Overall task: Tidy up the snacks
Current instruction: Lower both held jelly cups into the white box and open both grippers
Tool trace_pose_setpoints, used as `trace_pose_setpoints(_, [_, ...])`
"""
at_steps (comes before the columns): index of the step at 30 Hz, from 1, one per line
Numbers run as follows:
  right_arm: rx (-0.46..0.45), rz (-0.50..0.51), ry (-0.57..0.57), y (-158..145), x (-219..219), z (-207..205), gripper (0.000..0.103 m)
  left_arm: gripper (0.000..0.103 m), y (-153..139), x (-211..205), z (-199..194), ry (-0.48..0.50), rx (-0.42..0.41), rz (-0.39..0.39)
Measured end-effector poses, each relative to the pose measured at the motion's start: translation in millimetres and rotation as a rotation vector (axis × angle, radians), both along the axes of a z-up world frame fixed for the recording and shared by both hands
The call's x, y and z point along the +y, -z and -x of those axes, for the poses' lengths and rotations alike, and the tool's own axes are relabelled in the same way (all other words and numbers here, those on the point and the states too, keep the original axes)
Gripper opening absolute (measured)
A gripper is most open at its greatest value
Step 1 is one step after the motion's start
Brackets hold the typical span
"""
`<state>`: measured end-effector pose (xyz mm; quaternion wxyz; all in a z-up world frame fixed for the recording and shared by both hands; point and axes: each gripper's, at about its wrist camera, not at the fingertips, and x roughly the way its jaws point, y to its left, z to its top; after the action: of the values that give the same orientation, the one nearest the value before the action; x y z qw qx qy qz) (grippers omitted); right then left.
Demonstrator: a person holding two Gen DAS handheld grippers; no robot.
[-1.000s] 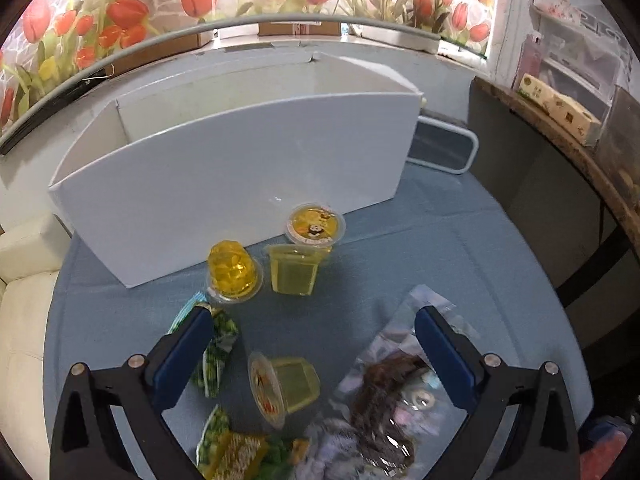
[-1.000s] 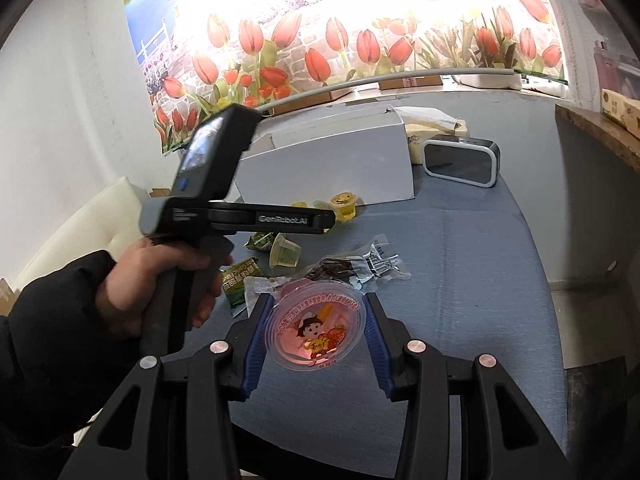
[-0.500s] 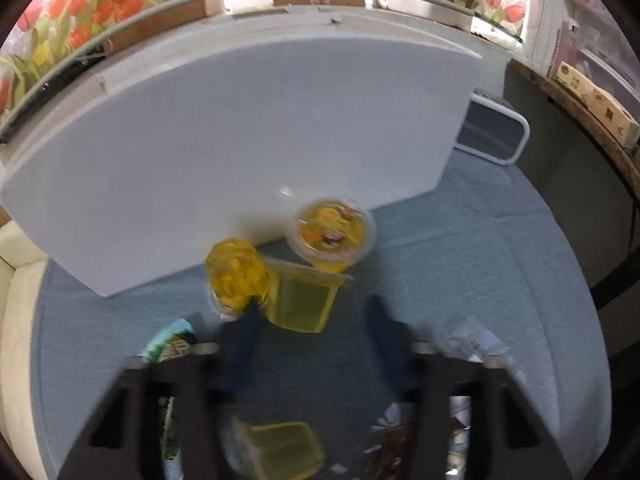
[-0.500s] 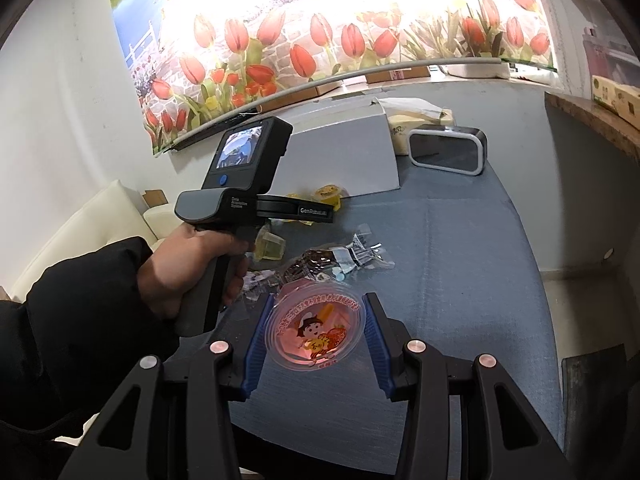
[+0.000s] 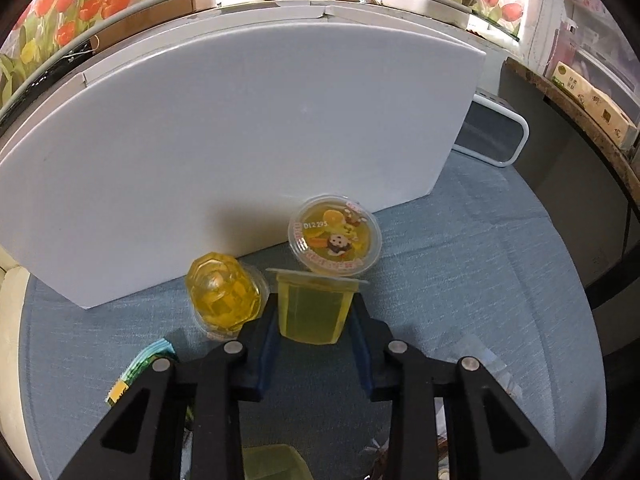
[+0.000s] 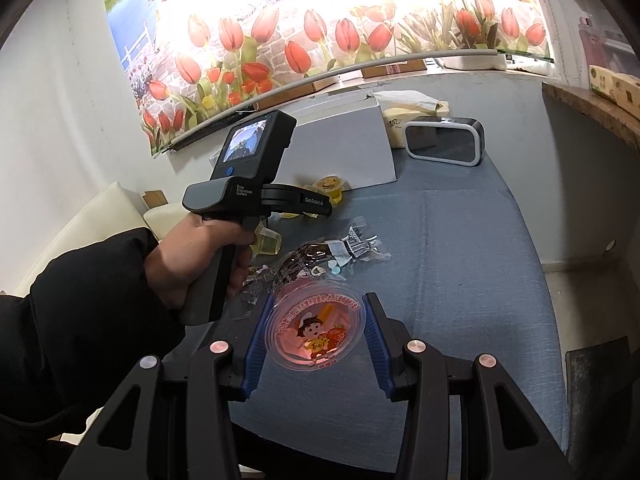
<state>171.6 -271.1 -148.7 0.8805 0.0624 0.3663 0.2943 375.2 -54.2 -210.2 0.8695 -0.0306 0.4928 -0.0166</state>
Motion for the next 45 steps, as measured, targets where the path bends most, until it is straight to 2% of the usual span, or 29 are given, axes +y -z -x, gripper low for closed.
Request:
trace_pose_setpoints(8, [-0.016,-0.001,-0.007,-4.8,0.0,1.1,0.049,0.035,-22.2,3.3,26.1,0.025,-0.052,0.034])
trace_pose_setpoints(16, [-0.067,0.002,-0.027,-24.4,14.5,-11.5,0.049,0.035,-90.3,28.5,72.2,0.036,-0.197,0.081])
trace_pose_setpoints(20, [-0.139,0.016,-0.047,-49.7,36.2,-39.7,0.049,0.035,-126.2,49.5,74.6,0.02,-0.266,0.08])
trace_pose_setpoints(26, [-0.223,0.031,-0.053,-83.3,81.2,-111.0,0.049,0.035,-154.1,85.9,55.7,0.005,-0.304,0.078])
trace_pose_setpoints(30, [-0.234,0.047,-0.047,-92.3,113.4,-173.5,0.049,0.035,-158.6,101.8,36.7,0.018,-0.303,0.078])
trace_pose_setpoints(35, [-0.183,0.093,-0.025,-84.8,146.4,-240.8,0.049,0.035,-156.6,118.5,7.7,0.027,-0.291,0.103])
trace_pose_setpoints(44, [-0.102,0.175,0.016,-58.9,158.1,-282.3,0.049,0.035,-136.4,132.4,-15.5,0.035,-0.258,0.09])
trace_pose_setpoints(45, [-0.094,0.177,0.021,-57.8,157.1,-284.4,0.053,0.036,-132.5,133.0,-18.4,0.04,-0.247,0.081])
